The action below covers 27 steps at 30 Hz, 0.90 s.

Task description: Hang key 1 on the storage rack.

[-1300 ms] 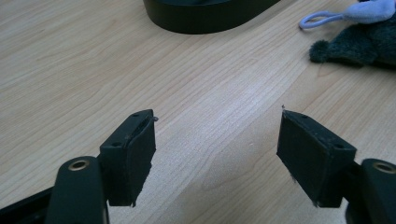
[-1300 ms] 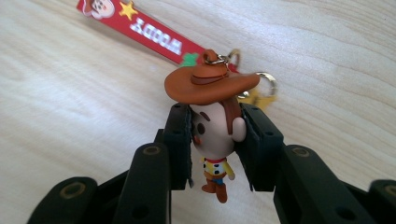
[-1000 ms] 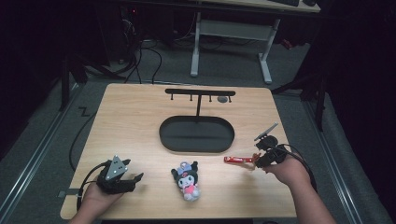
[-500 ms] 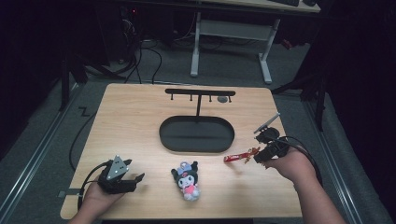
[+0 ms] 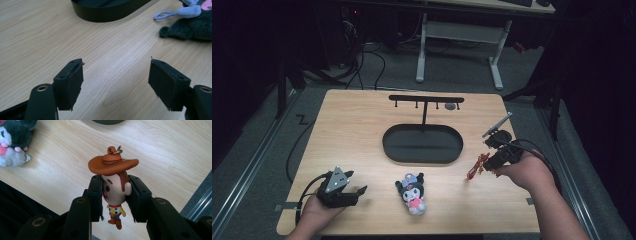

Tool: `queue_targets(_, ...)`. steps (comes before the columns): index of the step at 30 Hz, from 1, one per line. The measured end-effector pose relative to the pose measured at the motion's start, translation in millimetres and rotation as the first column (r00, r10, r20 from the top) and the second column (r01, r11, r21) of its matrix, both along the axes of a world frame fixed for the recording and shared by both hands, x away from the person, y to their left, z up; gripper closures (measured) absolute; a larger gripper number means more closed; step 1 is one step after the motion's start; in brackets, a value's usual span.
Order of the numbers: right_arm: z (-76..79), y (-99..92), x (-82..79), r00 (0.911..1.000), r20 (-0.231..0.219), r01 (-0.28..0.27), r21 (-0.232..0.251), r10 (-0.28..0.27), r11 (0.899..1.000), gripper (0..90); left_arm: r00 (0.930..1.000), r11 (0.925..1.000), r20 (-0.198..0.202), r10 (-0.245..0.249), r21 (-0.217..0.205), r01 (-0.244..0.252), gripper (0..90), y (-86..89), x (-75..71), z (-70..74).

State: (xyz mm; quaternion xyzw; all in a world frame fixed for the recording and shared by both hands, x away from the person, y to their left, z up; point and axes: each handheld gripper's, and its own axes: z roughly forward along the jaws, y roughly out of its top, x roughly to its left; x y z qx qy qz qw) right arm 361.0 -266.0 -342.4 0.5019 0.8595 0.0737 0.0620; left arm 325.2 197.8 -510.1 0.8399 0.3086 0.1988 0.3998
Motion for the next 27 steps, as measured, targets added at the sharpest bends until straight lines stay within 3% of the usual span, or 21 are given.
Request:
queue_targets(12, 11.9, 0.7, 2.2, 0.9996, 0.028, 0.011, -0.013, -0.011, 1.0, 66.5, 0.9999, 1.0, 0.009, -0.005, 0.001, 0.005, 27.9, -0.6, -1.0, -0.7)
queue_targets(27, 18.8, 12.7, 26.7, 0.9988, 0.042, 0.024, 0.003, -0.024, 1.0, 66.5, 0.9999, 0.9999, 0.006, -0.011, 0.0, 0.011, 27.8, -0.2, -1.7, -1.5)
